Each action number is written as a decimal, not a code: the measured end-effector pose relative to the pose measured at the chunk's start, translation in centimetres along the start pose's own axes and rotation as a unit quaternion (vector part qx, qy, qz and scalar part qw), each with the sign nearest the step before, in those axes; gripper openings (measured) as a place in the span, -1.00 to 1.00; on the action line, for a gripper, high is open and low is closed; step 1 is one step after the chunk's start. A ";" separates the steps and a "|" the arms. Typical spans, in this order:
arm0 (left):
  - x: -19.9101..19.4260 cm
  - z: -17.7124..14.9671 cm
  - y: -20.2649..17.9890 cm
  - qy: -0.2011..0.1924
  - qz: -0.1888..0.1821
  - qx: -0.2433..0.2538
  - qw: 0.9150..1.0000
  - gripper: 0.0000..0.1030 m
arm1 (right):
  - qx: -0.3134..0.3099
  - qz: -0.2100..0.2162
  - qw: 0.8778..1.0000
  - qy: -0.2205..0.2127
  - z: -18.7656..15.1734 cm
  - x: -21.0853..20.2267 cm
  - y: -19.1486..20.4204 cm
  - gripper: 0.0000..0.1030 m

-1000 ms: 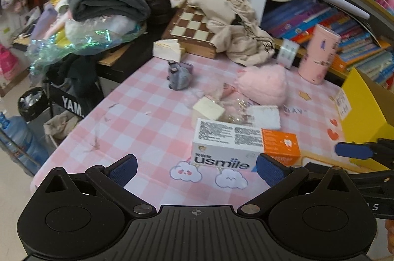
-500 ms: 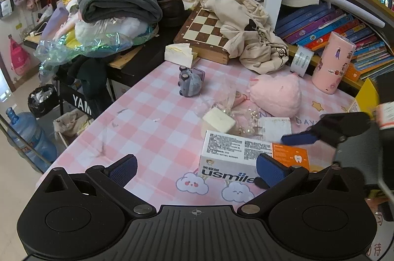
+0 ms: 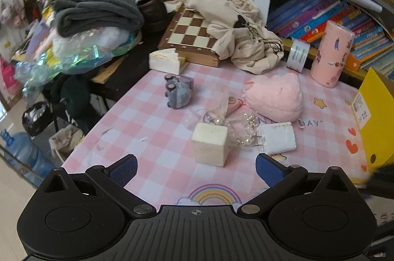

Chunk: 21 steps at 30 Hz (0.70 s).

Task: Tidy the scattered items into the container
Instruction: 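Grasp the usmile toothpaste box with the right gripper while the left tool approaches the white foam cube, then grasp the white foam cube with the left gripper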

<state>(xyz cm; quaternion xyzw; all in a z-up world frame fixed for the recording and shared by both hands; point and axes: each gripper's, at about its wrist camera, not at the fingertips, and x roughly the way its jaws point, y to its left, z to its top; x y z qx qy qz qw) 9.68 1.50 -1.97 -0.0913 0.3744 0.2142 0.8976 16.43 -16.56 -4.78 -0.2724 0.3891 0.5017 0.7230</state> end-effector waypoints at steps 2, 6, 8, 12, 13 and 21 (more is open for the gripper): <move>0.9 0.1 -0.5 -0.004 0.005 0.017 1.000 0.98 | 0.043 -0.030 0.999 0.003 -1.2 -0.8 -0.5 -0.22; 2.7 0.1 -1.3 -0.006 0.013 0.046 0.999 0.90 | 0.105 -0.063 0.992 0.011 -2.6 -1.8 -0.4 -0.27; 3.6 0.2 -1.5 0.000 0.013 0.054 0.998 0.86 | 0.116 -0.069 0.991 0.012 -3.1 -2.1 0.0 -0.27; 5.2 0.3 -1.5 0.006 0.011 0.062 0.998 0.74 | 0.123 -0.079 0.989 0.016 -2.7 -1.9 0.7 -0.27; 5.5 0.3 -1.5 0.008 0.009 0.062 0.998 0.66 | 0.122 -0.080 0.989 0.018 -2.7 -1.8 0.7 -0.27; 7.1 0.4 -1.2 0.008 -0.020 0.062 0.998 0.12 | 0.113 -0.096 0.989 0.017 -0.7 -0.6 0.4 -0.11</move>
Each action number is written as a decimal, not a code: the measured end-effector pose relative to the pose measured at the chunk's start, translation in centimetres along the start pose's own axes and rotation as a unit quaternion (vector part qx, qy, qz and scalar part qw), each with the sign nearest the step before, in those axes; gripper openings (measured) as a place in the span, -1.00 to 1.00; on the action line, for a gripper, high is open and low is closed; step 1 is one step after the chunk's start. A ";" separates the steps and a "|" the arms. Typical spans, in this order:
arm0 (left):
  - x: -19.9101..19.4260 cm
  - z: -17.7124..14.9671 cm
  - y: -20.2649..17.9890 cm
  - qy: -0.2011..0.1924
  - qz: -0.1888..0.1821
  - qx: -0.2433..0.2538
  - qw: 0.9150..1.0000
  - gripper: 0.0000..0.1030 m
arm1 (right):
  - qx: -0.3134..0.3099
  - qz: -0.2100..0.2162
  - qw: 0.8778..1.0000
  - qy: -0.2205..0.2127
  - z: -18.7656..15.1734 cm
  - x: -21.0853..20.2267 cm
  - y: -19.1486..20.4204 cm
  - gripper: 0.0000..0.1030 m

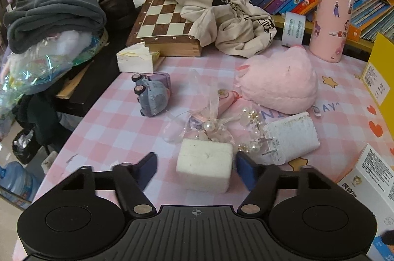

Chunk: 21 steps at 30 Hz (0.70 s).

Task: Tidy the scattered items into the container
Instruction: 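Grasp the white foam cube with the left gripper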

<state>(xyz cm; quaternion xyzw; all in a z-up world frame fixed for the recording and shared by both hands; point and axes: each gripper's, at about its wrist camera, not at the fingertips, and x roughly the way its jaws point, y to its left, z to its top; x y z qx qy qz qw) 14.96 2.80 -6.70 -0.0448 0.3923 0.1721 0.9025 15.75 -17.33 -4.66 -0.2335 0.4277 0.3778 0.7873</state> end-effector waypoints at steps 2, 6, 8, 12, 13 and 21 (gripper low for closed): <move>-0.1 -0.1 0.3 -0.002 -0.016 -0.005 1.000 -0.16 | -0.005 -0.006 1.000 -0.001 0.6 0.4 0.1 -0.13; -0.9 -0.5 0.7 -0.001 -0.032 -0.003 0.999 -0.24 | 0.002 -0.007 1.000 0.010 0.7 1.0 0.4 -0.25; -1.4 -0.9 1.1 0.002 -0.040 -0.008 0.999 -0.27 | 0.003 -0.015 1.000 0.010 0.6 0.9 0.6 -0.25; -2.5 -1.7 2.0 0.009 -0.059 -0.016 0.998 -0.29 | 0.015 -0.028 0.999 0.010 0.4 0.8 1.1 -0.26; -2.9 -1.9 2.2 0.010 -0.063 -0.016 0.998 -0.29 | 0.019 -0.031 0.999 0.009 0.4 0.7 1.2 -0.27; -5.9 -2.9 2.4 0.001 -0.099 -0.003 0.995 -0.29 | 0.077 -0.054 0.996 -0.002 -0.3 -0.6 2.3 -0.28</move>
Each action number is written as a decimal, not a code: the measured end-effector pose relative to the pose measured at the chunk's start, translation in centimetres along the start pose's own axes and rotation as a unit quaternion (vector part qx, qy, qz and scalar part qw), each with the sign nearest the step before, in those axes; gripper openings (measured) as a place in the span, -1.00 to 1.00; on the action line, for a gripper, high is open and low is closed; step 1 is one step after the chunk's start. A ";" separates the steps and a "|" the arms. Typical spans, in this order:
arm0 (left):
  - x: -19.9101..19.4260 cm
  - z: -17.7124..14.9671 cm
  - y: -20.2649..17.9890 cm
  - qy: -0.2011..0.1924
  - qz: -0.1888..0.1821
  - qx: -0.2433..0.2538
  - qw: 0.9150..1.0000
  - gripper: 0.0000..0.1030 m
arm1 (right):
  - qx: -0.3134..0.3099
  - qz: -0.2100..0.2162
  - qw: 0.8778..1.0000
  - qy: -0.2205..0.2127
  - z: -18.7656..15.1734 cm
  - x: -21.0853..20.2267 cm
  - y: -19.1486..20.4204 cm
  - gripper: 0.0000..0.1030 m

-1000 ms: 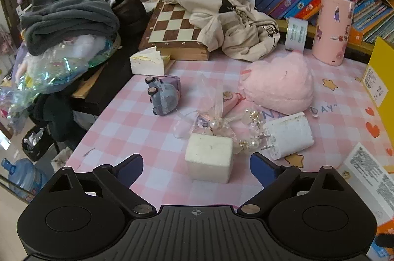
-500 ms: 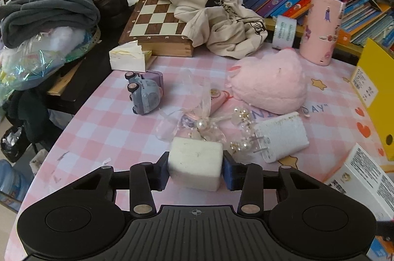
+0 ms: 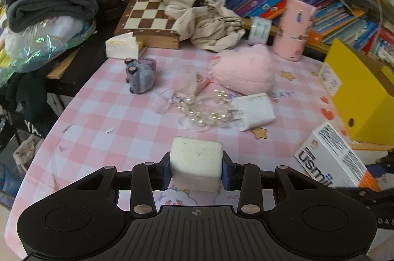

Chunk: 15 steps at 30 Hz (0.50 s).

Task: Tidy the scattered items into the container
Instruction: 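Grasp the white foam cube with the left gripper, then carry the toothpaste box and foam cube with both grippers into the yellow box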

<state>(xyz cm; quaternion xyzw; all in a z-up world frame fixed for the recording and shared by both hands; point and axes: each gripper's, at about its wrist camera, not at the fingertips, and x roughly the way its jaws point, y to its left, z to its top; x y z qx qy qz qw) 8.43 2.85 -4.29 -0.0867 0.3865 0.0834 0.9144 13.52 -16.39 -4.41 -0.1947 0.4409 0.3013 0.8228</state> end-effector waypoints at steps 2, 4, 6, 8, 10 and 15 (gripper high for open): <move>-0.6 -0.2 -0.2 -0.004 -0.006 0.007 1.000 -0.29 | 0.012 -0.005 1.000 -0.007 -0.1 -0.6 0.3 -0.28; -1.0 -0.4 -0.2 -0.003 -0.013 0.015 1.000 -0.29 | 0.023 -0.008 1.000 -0.013 -0.2 -1.1 0.6 -0.28; -1.5 -0.7 -0.2 -0.003 -0.019 0.020 1.000 -0.29 | 0.031 -0.008 0.999 -0.015 -0.5 -1.6 1.0 -0.28; -2.0 -0.9 0.0 -0.005 -0.025 0.024 0.999 -0.29 | 0.039 -0.010 0.999 -0.019 -0.8 -2.1 1.6 -0.28; -2.5 -1.0 0.2 -0.007 -0.029 0.026 0.999 -0.29 | 0.048 -0.012 0.999 -0.022 -1.0 -2.7 2.1 -0.28; -3.8 -1.0 0.7 -0.020 -0.044 0.032 0.998 -0.29 | 0.063 -0.021 0.997 -0.033 -1.5 -4.0 3.2 -0.28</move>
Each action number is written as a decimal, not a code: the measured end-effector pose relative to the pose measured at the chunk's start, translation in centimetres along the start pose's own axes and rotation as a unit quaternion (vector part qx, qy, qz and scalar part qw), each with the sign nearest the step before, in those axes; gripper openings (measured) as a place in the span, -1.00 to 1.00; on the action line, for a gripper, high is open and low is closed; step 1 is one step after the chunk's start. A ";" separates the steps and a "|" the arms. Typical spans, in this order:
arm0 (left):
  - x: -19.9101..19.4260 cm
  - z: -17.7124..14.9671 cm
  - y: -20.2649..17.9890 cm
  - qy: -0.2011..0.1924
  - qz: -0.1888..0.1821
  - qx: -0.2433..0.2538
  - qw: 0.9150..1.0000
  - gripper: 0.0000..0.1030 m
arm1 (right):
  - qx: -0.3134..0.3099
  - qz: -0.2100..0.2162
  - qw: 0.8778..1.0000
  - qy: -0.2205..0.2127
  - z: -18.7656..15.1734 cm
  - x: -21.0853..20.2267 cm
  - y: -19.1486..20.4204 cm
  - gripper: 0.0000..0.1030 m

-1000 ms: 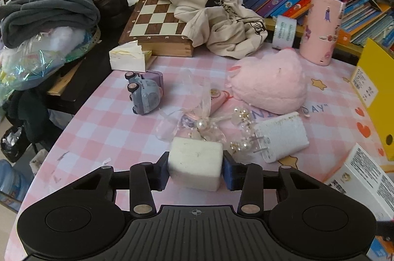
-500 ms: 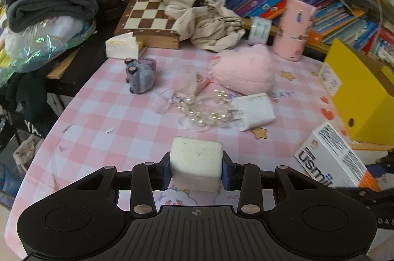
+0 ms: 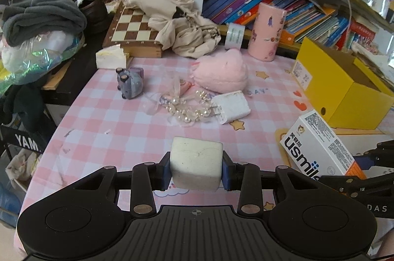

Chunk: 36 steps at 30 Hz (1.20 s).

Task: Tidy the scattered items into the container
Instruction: 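Carry the toothpaste box and foam cube with both grippers into the yellow box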

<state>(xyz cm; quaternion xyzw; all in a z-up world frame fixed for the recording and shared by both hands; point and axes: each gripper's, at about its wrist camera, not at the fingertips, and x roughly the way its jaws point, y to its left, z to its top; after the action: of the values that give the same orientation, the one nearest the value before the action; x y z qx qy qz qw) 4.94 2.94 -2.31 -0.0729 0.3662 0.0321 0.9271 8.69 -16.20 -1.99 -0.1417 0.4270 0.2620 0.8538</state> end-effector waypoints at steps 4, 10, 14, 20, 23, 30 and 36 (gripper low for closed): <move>-1.2 0.2 0.1 -0.013 -0.015 0.007 1.000 -0.29 | 0.019 -0.008 1.000 -0.012 -0.4 -1.4 0.5 -0.28; -2.7 0.1 -0.2 -0.027 -0.042 0.023 0.999 -0.30 | 0.051 -0.013 0.998 -0.022 -1.2 -3.1 1.2 -0.28; -3.2 -0.2 -0.4 -0.031 -0.058 0.035 0.997 -0.30 | 0.057 -0.019 0.998 -0.026 -1.6 -3.9 1.9 -0.28; -3.5 -0.6 -0.4 -0.031 -0.075 0.048 0.996 -0.30 | 0.061 -0.030 0.997 -0.030 -1.9 -4.4 2.8 -0.28; -3.4 -0.7 -0.4 -0.030 -0.083 0.052 0.995 -0.30 | 0.067 -0.037 0.997 -0.030 -2.2 -4.7 2.9 -0.28; -3.1 -0.5 -1.7 -0.032 -0.107 0.072 0.991 -0.31 | 0.092 -0.055 0.994 -0.037 -3.2 -5.6 2.1 -0.28; -2.6 -0.4 -3.4 -0.026 -0.117 0.089 0.989 -0.32 | 0.115 -0.061 0.991 -0.039 -3.9 -5.9 0.6 -0.28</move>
<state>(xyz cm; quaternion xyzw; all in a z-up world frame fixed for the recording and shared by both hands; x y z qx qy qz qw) 3.16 -0.53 -0.49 -0.0322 0.3319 -0.1076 0.9366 2.79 -19.44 0.42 -0.0584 0.4109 0.1640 0.8949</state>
